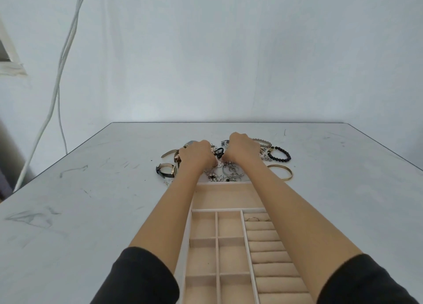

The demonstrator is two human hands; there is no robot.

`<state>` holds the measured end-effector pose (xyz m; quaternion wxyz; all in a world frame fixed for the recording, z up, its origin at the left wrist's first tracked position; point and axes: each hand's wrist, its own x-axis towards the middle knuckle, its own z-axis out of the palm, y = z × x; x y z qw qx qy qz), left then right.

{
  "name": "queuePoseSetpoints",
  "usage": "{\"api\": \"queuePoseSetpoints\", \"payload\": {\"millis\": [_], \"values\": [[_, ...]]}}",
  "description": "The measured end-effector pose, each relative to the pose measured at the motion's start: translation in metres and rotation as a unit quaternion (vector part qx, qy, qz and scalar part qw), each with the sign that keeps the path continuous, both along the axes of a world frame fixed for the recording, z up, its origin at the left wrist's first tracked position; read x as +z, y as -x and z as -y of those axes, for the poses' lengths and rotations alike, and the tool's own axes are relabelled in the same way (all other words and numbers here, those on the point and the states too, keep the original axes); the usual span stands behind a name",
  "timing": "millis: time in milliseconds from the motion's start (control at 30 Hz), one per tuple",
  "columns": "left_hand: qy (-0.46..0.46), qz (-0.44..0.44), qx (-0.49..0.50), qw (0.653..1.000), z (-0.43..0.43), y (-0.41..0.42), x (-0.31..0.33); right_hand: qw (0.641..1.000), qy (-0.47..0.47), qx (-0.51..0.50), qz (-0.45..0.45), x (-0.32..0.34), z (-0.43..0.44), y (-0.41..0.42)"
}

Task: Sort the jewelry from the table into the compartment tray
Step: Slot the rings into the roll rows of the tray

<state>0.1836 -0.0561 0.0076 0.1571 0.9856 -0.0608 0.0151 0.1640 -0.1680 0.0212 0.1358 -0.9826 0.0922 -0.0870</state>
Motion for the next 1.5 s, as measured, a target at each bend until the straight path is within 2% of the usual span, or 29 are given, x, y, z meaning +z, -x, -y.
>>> {"api": "queuePoseSetpoints", "payload": {"millis": [200, 333, 433, 733, 933, 1033, 1167, 1333, 1500], "values": [[0.006, 0.004, -0.017, 1.0, 0.001, 0.004, 0.006, 0.999, -0.018, 0.024, -0.011, -0.001, 0.004, -0.004], [-0.039, 0.076, -0.009, 0.996, 0.004, 0.006, 0.005, 0.999, -0.019, 0.045, -0.003, 0.0, 0.009, -0.004], [-0.071, 0.099, -0.012, 0.992, 0.009, 0.008, 0.006, 0.998, -0.018, 0.061, -0.006, 0.0, 0.011, -0.003], [-0.1, 0.041, -0.007, 0.994, 0.011, 0.005, 0.007, 0.992, -0.047, 0.098, -0.059, 0.001, 0.016, 0.0], [-0.089, 0.031, -0.016, 0.995, 0.008, 0.008, 0.009, 0.994, -0.059, 0.093, -0.008, -0.001, 0.016, 0.002], [-0.038, 0.05, -0.028, 0.998, 0.007, 0.011, 0.007, 0.992, -0.055, 0.106, 0.031, -0.003, 0.017, 0.008], [0.125, 0.087, -0.041, 0.988, -0.003, 0.023, 0.006, 0.976, -0.156, 0.119, 0.095, 0.0, 0.028, 0.017], [0.314, 0.127, -0.078, 0.938, -0.018, 0.051, 0.007, 0.937, -0.303, 0.126, 0.12, 0.014, 0.042, 0.05], [0.411, 0.105, -0.141, 0.895, -0.021, 0.099, 0.018, 0.901, -0.391, 0.145, 0.118, 0.017, 0.05, 0.103]]}}
